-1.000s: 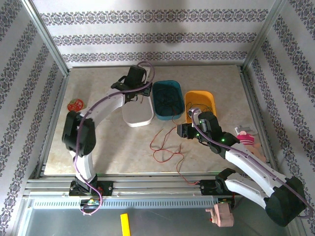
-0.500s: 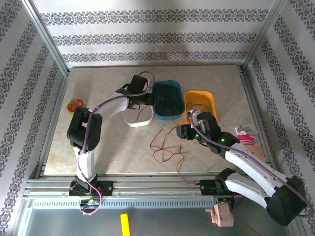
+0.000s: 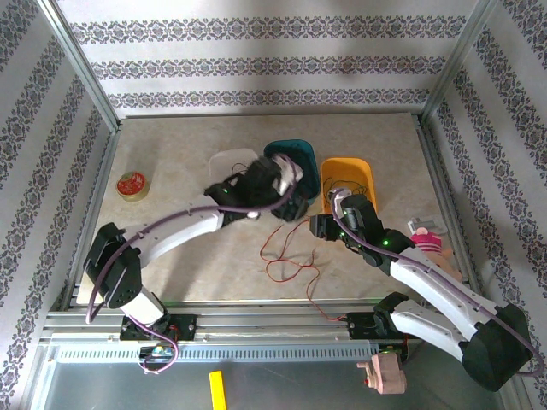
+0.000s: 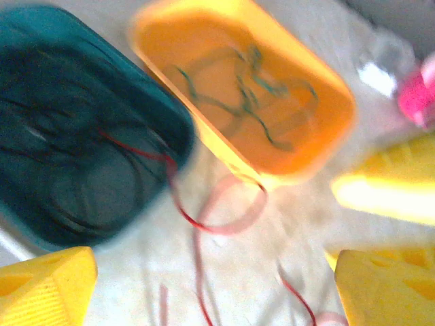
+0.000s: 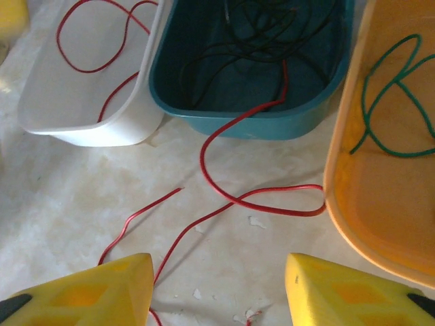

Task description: Untangle the cables

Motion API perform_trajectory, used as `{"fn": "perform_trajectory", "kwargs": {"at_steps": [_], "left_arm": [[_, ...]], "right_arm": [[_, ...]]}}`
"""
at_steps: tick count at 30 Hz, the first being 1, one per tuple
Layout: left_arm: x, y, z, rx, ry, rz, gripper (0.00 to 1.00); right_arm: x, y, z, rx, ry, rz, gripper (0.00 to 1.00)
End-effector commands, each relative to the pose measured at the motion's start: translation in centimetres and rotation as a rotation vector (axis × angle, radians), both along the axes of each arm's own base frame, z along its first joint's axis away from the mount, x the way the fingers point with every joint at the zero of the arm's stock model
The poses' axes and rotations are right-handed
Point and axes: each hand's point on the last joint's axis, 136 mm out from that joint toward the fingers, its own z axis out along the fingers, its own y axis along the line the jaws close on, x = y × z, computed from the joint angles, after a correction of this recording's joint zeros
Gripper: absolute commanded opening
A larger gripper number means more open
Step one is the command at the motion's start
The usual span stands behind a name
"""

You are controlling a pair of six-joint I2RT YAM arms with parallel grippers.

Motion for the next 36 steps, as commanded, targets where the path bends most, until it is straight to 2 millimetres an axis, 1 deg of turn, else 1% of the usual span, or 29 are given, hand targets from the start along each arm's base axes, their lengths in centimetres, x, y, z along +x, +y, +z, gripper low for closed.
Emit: {"fn": "perform_trajectory", "kwargs": {"at_steps": [1, 4, 6, 10, 12, 15, 19, 22, 23, 25, 26, 27, 29, 31, 33, 35, 36], "left_arm": [[-4.5, 2.1, -6.5, 0.234, 0.105, -0.094, 0.91], [-6.2, 1.6, -8.6, 0.241, 0.136, -0.128, 0.88], [-6.2, 1.0, -9.4, 0.226, 0.141, -0.129, 0.84], [-4.8, 0.0, -11.1, 0.264, 0.130, -0.124, 0.78], [-4.0, 0.0, -12.8, 0.329, 0.137, -0.113, 0.74], [-3.3, 0.0, -14.9, 0.395, 0.155, -0.106, 0.72], [-2.2, 0.5, -16.2, 0.457, 0.145, -0.051, 0.61], [-1.9, 0.9, -16.9, 0.480, 0.156, -0.015, 0.47], [-2.2, 0.9, -17.2, 0.480, 0.167, -0.017, 0.40], [-2.6, 1.0, -17.4, 0.486, 0.167, -0.019, 0.20], [-2.8, 1.0, -17.3, 0.483, 0.164, -0.022, 0.12], [-2.9, 0.9, -17.0, 0.474, 0.152, -0.023, 0.06], [-2.6, 0.9, -15.7, 0.435, 0.116, -0.003, 0.00], [-2.2, 0.8, -13.5, 0.376, 0.063, 0.018, 0.00], [-1.7, 0.6, -10.2, 0.304, -0.004, 0.037, 0.00], [-1.5, 0.4, -6.2, 0.209, -0.082, 0.044, 0.00], [-1.5, 0.5, -4.5, 0.171, -0.111, 0.048, 0.00]], "right_arm": [[0.5, -1.6, -0.5, -0.037, -0.005, -0.099, 0.54], [0.8, -2.6, -0.7, -0.036, 0.001, -0.147, 0.54], [1.1, -3.2, -0.8, -0.024, 0.010, -0.178, 0.54], [1.4, -3.9, -0.5, 0.011, 0.017, -0.210, 0.54], [1.3, -4.2, -0.3, 0.015, 0.012, -0.219, 0.54], [1.0, -4.6, -0.2, 0.016, 0.009, -0.228, 0.54], [0.5, -5.0, -0.2, 0.012, 0.014, -0.231, 0.54], [0.3, -5.3, -0.3, 0.007, 0.015, -0.236, 0.54], [0.4, -5.4, -0.3, 0.009, 0.014, -0.242, 0.54], [0.5, -5.7, -0.2, 0.011, 0.011, -0.262, 0.54], [0.6, -5.9, -0.1, 0.013, 0.010, -0.273, 0.54], [0.7, -6.1, 0.0, 0.016, 0.008, -0.282, 0.54], [0.9, -6.3, 0.1, 0.015, 0.005, -0.298, 0.54], [1.1, -6.5, 0.2, 0.015, 0.001, -0.308, 0.54], [1.2, -6.6, 0.2, 0.017, 0.001, -0.314, 0.54], [1.3, -6.6, 0.2, 0.020, -0.001, -0.313, 0.54], [1.3, -6.6, 0.2, 0.021, -0.001, -0.313, 0.54]]}}
